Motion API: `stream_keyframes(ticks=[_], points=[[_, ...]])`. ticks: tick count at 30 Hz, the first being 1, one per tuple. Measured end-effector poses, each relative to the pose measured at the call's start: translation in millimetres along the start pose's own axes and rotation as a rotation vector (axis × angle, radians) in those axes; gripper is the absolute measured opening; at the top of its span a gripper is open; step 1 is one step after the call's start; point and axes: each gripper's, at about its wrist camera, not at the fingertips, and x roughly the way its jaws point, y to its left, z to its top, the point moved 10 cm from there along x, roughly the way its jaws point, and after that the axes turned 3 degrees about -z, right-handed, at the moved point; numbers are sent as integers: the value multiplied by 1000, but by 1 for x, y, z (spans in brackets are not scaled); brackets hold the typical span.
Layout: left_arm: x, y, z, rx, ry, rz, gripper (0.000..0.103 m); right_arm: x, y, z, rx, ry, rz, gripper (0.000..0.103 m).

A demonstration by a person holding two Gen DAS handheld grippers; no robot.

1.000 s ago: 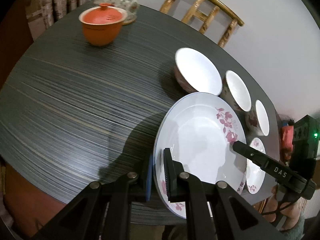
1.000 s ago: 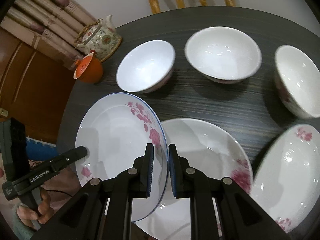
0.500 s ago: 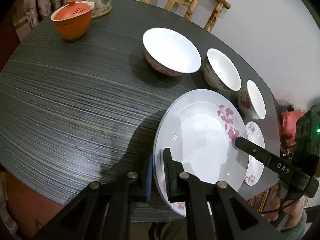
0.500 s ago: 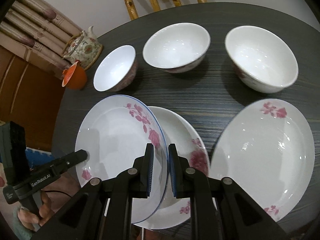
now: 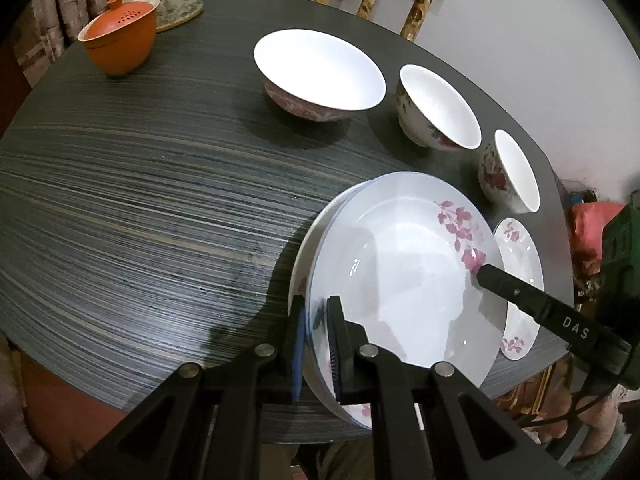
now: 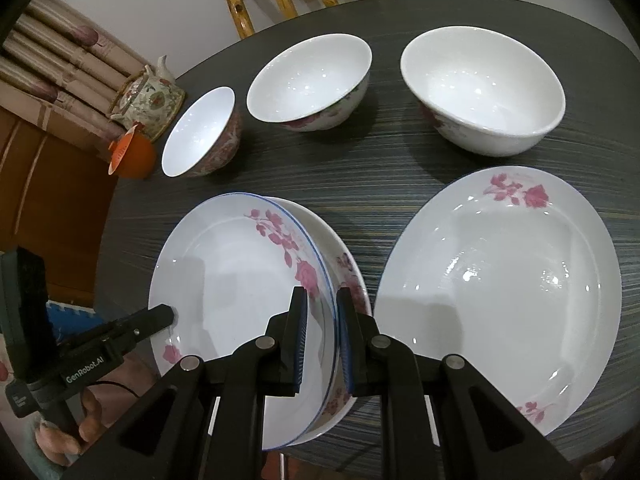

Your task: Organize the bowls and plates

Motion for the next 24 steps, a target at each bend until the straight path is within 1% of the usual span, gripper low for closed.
stream_keyframes(ticks=[3,6,12,24], points=[[3,-2,-1,14,0,12,10,1,-1,0,-2,-3,-8,16],[6,-4,-1,14,1,15,10,3,-1,0,-1,-3,-13,18],[7,-4,-1,16,6,18,10,1,-2,-2,-11,-13,-15,18],[7,1,-2,3,16,11,10,0,-1,-1,-20,-19,-28,18]])
